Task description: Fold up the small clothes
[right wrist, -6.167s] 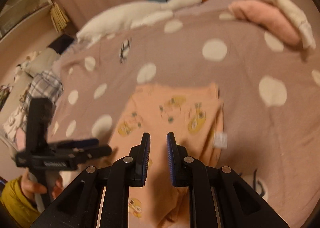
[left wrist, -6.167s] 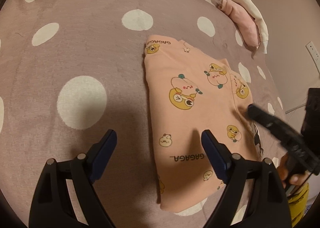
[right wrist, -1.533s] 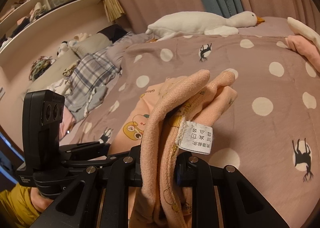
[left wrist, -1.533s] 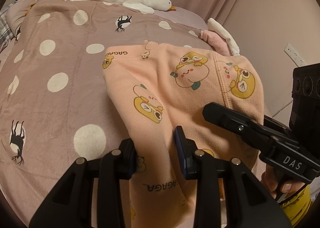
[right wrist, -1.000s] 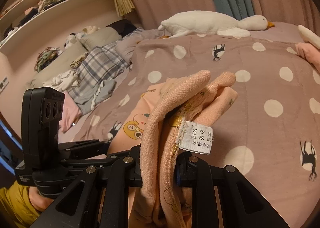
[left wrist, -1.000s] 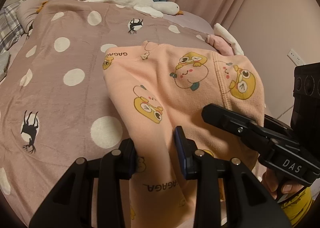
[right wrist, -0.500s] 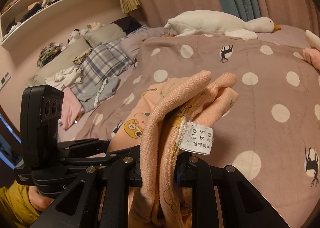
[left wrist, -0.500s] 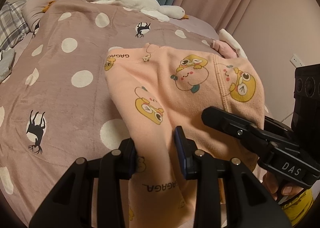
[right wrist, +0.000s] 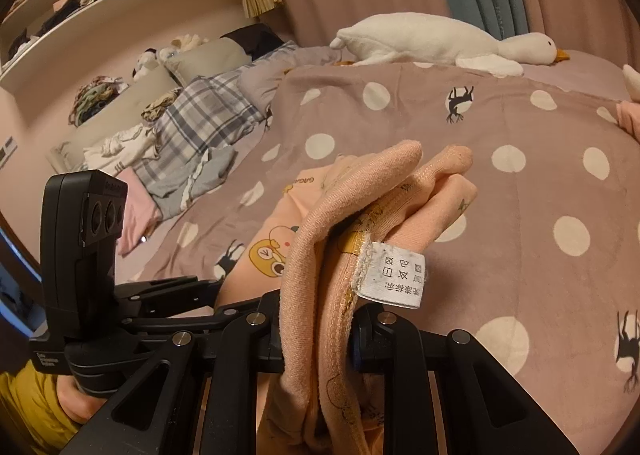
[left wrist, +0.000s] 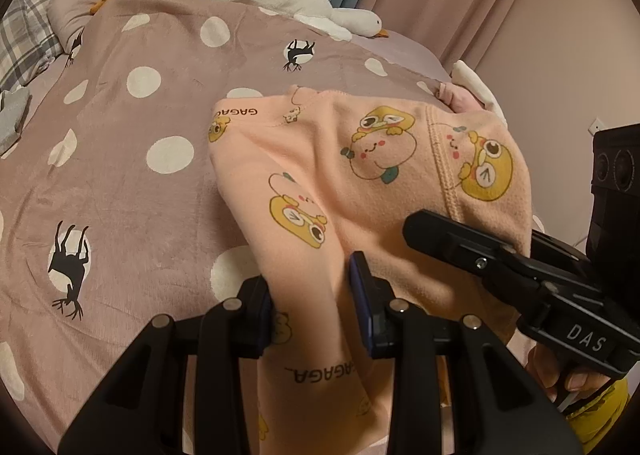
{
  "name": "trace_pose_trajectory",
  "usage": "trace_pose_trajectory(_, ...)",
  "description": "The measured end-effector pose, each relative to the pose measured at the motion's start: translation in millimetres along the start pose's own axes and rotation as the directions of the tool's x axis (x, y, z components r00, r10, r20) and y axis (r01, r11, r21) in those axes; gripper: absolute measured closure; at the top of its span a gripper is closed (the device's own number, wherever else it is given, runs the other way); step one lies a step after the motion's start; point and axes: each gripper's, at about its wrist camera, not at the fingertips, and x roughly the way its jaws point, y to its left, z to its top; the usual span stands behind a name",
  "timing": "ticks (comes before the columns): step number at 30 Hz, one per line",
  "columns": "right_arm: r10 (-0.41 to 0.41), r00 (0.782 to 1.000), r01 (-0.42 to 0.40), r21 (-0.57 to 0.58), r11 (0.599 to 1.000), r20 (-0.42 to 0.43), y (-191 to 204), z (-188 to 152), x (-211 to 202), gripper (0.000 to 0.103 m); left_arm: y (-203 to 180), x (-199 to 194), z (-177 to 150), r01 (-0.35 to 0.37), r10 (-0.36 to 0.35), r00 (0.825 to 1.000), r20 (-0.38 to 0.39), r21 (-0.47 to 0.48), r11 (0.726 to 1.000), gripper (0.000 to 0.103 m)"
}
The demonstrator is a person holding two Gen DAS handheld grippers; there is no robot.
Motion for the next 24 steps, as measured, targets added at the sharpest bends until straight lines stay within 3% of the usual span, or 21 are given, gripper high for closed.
trace_pose_trajectory(24,0.006,0.997,-0.001,0.067,0.998,-0.072,-44.6,5.9,57.1,0.08,27.7,77.2,18.3,-0.025,0.022,0.995,-0.097,-0.024,0.999,0.071)
